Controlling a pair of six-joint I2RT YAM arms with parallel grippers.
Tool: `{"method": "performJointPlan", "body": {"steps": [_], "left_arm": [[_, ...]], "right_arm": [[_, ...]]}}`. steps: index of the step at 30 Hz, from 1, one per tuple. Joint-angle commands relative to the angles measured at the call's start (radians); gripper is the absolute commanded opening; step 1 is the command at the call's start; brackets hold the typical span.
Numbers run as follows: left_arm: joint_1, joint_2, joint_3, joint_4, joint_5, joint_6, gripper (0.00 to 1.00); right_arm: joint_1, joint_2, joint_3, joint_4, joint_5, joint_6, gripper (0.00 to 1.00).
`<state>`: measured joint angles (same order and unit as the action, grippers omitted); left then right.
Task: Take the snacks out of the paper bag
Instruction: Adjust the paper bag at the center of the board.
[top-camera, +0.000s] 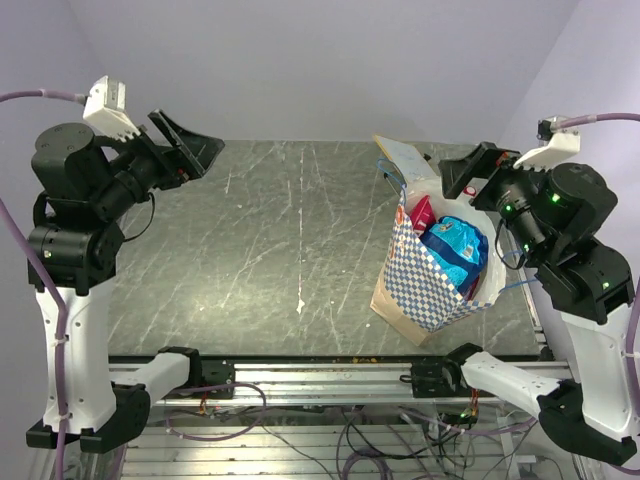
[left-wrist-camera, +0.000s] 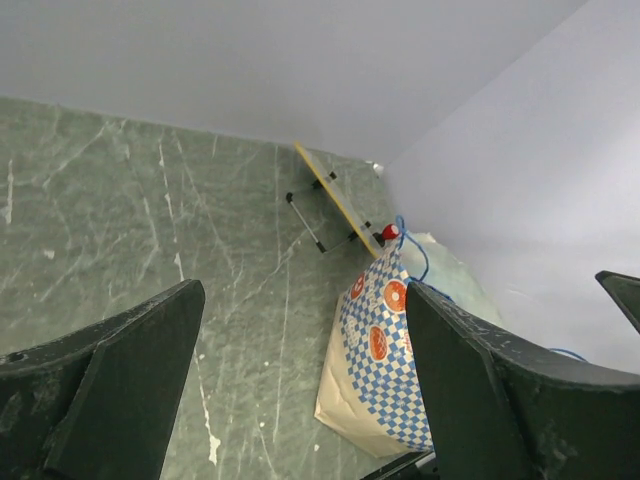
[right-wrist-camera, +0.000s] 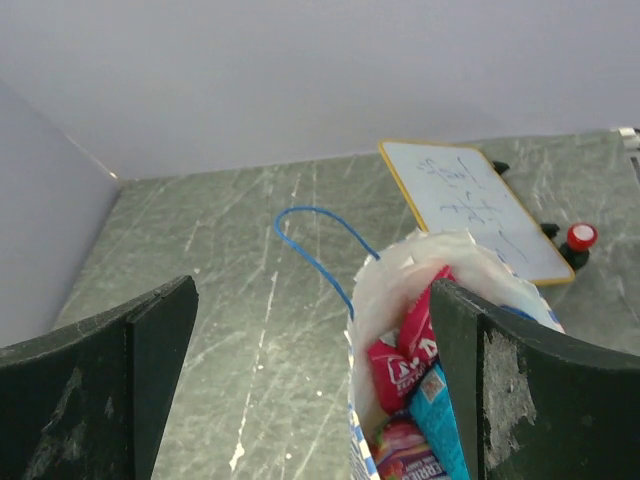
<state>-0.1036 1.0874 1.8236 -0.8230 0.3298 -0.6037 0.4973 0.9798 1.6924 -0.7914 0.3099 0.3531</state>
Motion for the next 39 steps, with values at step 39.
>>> {"method": "performJointPlan", "body": {"steps": [39], "left_arm": [[-0.659, 0.667, -0.224, 0.878, 0.090, -0.575, 0.95]], "right_arm": [[-0.044, 0.007, -0.018, -0.266, 0.104, 0.046, 1.00]]}}
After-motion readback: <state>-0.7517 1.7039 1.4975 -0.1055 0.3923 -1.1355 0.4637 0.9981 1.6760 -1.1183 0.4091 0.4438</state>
